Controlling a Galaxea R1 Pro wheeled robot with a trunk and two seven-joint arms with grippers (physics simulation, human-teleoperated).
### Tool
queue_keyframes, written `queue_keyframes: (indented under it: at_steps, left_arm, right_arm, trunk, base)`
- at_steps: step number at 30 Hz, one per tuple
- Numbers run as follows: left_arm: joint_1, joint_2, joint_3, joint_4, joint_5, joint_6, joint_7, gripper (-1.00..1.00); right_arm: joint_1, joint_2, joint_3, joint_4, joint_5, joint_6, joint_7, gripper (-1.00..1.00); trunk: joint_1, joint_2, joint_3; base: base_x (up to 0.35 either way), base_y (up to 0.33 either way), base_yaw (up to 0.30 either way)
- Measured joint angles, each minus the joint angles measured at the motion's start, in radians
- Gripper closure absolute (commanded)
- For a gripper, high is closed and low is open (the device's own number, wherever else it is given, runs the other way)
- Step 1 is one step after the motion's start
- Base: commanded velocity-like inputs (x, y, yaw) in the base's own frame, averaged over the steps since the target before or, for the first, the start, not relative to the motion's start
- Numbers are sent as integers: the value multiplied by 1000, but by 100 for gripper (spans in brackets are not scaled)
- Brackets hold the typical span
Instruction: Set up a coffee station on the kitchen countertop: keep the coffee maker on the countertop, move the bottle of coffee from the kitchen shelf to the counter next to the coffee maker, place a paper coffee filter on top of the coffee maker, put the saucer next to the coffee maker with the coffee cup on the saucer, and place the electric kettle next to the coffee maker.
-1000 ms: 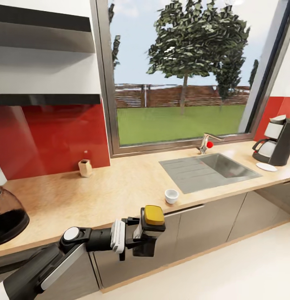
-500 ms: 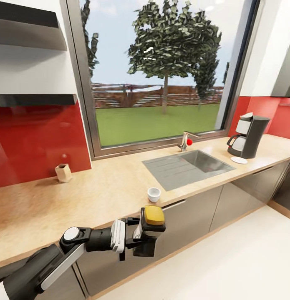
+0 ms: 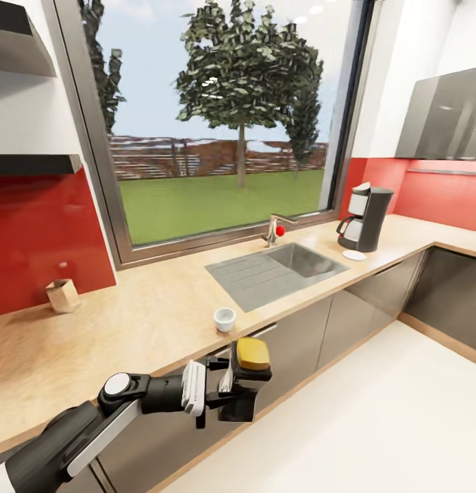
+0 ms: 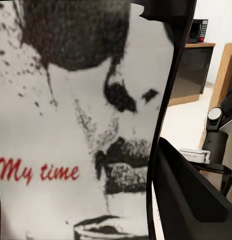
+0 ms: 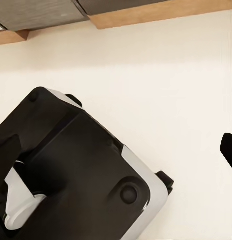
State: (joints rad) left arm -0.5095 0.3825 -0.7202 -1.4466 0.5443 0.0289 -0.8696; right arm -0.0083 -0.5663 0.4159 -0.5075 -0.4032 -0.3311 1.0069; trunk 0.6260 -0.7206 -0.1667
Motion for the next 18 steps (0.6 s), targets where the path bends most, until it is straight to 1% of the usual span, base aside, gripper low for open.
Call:
queue_keyframes:
  at_steps: [11,14,18]
  left_arm:
    - [0,0,0,0,0,0,0,100]
    - [0,0,0,0,0,0,0,100]
    - [0,0,1,0,0,1,0,100]
  right_arm:
    - [0,0,-1,0,0,0,0,-100]
    - [0,0,-1,0,0,0,0,-100]
    - [0,0,-1,0,0,0,-1,-100]
  trunk:
    - [0,0,0]
    - [0,0,0]
    - [0,0,0]
  base:
    - [0,-5,-275]
    - [20,-144,-114]
    - [80,-225,-46]
